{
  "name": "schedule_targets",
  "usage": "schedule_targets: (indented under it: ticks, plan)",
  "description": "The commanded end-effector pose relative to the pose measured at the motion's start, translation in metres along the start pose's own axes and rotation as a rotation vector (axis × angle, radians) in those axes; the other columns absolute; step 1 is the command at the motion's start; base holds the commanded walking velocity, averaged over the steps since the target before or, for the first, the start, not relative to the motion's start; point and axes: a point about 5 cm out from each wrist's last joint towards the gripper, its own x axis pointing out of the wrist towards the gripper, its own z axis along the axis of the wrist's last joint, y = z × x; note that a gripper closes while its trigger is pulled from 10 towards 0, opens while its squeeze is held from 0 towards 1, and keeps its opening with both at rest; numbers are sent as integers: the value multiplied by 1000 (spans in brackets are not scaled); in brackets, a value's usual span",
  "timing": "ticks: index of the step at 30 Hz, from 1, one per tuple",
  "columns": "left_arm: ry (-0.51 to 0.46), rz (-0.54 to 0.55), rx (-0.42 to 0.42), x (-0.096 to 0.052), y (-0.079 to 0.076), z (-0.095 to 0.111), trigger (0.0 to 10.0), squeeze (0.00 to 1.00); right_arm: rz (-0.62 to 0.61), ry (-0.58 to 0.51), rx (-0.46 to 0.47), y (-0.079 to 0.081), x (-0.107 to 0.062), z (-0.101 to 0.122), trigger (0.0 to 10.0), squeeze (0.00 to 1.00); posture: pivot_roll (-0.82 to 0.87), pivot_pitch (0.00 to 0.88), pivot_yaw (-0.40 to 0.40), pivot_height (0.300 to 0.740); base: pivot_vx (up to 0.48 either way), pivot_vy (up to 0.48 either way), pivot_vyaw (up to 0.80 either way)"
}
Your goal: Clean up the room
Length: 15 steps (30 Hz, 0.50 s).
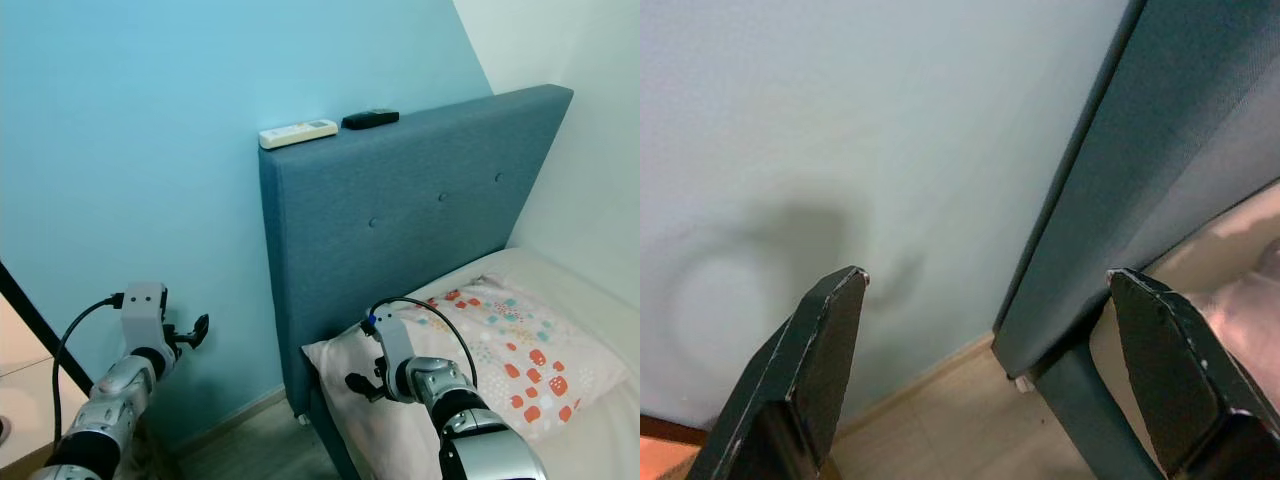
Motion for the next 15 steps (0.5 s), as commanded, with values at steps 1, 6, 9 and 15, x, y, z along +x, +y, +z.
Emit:
schedule_targets:
  ticks: [1, 6, 9, 15]
  plan:
    - [-7, -19, 3, 3, -7, 1, 10000, 0, 32, 49, -21, 6, 3, -7, 10000, 0, -24, 0, -46, 671, 0, 0, 0]
    - [-7, -13, 0, 3, -8, -2, 10000, 0, 120, 86, -34, 18, 8, -14, 10000, 0, -28, 0, -52, 651, 0, 0, 0]
    - [-7, -9, -1, 3, -8, -2, 10000, 0, 133, 83, -32, 20, 9, -14, 10000, 0, -28, 0, -52, 646, 0, 0, 0]
    - [-4, -22, 1, 7, -15, -2, 10000, 0, 130, 72, -22, 20, 9, -13, 10000, 0, -39, 0, -45, 626, 0, 0, 0]
